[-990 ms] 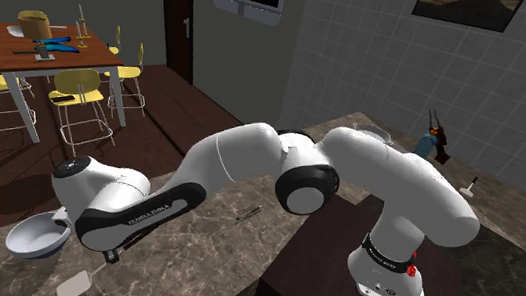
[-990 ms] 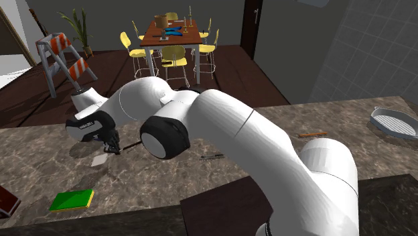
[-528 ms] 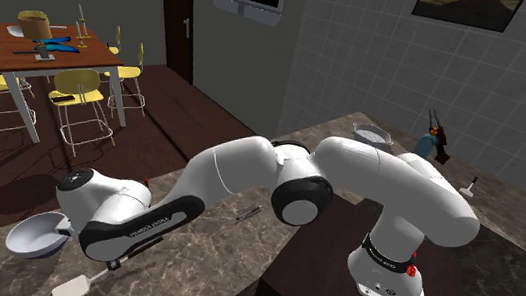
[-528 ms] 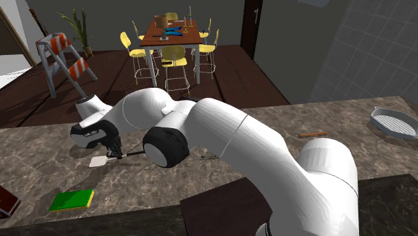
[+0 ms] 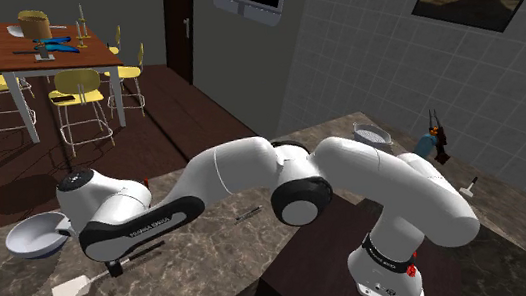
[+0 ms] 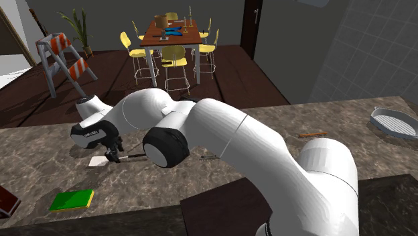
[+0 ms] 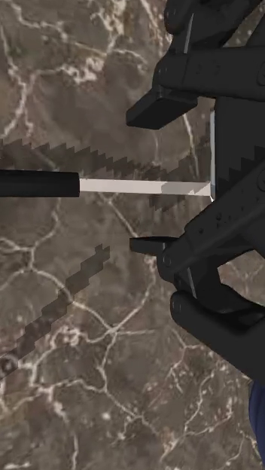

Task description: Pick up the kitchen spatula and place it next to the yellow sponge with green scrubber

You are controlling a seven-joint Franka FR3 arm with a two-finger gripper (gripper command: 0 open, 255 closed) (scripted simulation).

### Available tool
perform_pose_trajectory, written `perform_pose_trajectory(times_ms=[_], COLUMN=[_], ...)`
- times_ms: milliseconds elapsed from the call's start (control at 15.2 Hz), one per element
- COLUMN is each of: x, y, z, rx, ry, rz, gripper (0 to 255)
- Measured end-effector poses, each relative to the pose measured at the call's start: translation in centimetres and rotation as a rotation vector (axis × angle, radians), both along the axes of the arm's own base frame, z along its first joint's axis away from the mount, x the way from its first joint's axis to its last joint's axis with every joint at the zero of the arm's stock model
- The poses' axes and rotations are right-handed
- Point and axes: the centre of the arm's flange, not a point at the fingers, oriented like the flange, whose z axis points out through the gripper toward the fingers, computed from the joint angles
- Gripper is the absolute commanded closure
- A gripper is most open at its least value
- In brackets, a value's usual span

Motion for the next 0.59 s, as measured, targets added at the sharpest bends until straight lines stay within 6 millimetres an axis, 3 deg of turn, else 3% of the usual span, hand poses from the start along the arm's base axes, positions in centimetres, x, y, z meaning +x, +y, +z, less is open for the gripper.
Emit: perform_pose_trajectory(times_ms=[264, 594], x=[0.0, 0.0], y=[0.0, 0.4], z=[0.0, 4.2], rx=[0.000, 0.001], ry=[0.000, -0.001], rz=[0.000, 0.000], gripper=[0, 0])
